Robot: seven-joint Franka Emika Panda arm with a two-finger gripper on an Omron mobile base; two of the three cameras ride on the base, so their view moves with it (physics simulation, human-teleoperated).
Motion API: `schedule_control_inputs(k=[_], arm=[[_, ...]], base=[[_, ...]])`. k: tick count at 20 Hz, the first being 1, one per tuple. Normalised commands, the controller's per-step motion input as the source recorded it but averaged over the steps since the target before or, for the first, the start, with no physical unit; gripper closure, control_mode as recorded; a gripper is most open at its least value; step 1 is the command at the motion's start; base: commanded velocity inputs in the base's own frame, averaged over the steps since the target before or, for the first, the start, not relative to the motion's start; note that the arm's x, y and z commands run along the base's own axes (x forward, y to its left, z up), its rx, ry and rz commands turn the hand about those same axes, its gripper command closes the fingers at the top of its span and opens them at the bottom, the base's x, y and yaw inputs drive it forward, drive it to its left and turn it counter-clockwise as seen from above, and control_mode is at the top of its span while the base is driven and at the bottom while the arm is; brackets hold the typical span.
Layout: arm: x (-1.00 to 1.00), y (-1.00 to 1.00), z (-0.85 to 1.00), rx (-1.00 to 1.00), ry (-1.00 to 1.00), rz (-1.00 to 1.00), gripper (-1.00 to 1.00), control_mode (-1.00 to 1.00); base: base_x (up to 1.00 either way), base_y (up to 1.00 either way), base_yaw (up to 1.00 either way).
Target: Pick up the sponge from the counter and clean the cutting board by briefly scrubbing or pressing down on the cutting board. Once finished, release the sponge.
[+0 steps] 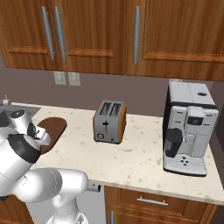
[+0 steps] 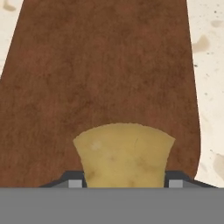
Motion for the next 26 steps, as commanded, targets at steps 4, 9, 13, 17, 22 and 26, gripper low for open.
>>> schedule_control_inputs(k=[4,9,13,17,22,26], arm=[[0.00,-0.01,0.00,0.00,0.00,-0.01,1.00,-1.00],[0.00,-0.08,0.00,0.00,0.00,-0.01,1.00,-1.00],[0.09,-0.16,0.00,0.00,0.00,-0.01,1.00,-1.00],[0.23,-0.19,0.00,0.00,0.00,-0.02,1.00,-1.00],[0.43,-0.10,0.00,0.00,0.00,-0.02,1.00,-1.00],[0.59,-0.01,0.00,0.00,0.00,0.00,1.00,-1.00]], base=[[0.00,0.00,0.00],[0.00,0.00,0.00],[0.00,0.00,0.00],[0.00,0.00,0.00],[0.00,0.00,0.00],[0.00,0.00,0.00]])
